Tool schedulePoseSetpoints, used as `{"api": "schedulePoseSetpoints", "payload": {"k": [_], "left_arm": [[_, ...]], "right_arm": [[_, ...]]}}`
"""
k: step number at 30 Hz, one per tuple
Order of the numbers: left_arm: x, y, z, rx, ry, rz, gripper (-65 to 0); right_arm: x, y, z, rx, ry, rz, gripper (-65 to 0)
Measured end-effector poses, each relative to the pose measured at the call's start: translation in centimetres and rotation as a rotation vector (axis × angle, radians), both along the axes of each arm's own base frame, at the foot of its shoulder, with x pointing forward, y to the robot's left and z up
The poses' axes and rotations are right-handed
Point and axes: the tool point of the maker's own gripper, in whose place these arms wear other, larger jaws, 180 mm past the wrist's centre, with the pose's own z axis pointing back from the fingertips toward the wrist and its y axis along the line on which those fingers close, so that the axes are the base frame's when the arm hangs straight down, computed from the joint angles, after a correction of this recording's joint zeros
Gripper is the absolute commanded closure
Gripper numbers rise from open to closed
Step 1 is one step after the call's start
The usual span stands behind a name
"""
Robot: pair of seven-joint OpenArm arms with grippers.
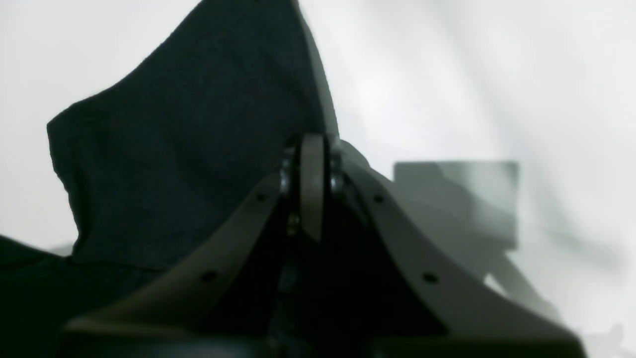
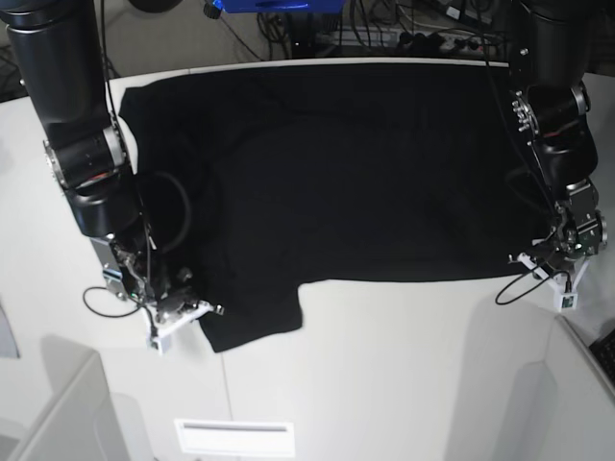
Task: Fold the T-shirt properly
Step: 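Grasp the hem corners with both grippers and lift slightly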
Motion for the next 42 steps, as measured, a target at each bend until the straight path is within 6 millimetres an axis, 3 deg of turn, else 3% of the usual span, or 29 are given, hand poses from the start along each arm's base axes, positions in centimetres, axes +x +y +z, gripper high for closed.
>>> {"api": "schedulePoseSetpoints", "payload": {"k": [8,14,20,30,35,42], "left_arm": [[0.3,-0.4,2.2,-0.057,-0.123,0.017,0.0],[-1.2,-0.5,1.9,-0.028,-0.110,-0.003,0.0],[-0.8,-0.9,4.2,0.007,-0.155,-0.031,0.0],[-2.8,-3.1,5.7,-0.053,-0.222,-0.068,0.0],[-4.3,-3.9,5.9,-0.029,-0.181,-0.103,0.0],[-5.1,-5.6,8.1,0.021,-0.211,-0.172,0.0]], "right_arm": [[-0.4,0.6,0.4,-0.005,-0.023,0.041,0.0],[-1.7,0.9,1.2,-0.007,-0.070,0.102,0.0],[-1.7,0.9,2.8,-0.029,-0.119,0.078,0.0],[-2.8,-0.3,4.4,0.046,-0.139,0.022,0.0],[-3.9,-1.6,3.8,0.043,-0.107,0.009,0.0],[-5.8,0.1,4.6,0.072,-0.146,0.055,0.0]]}}
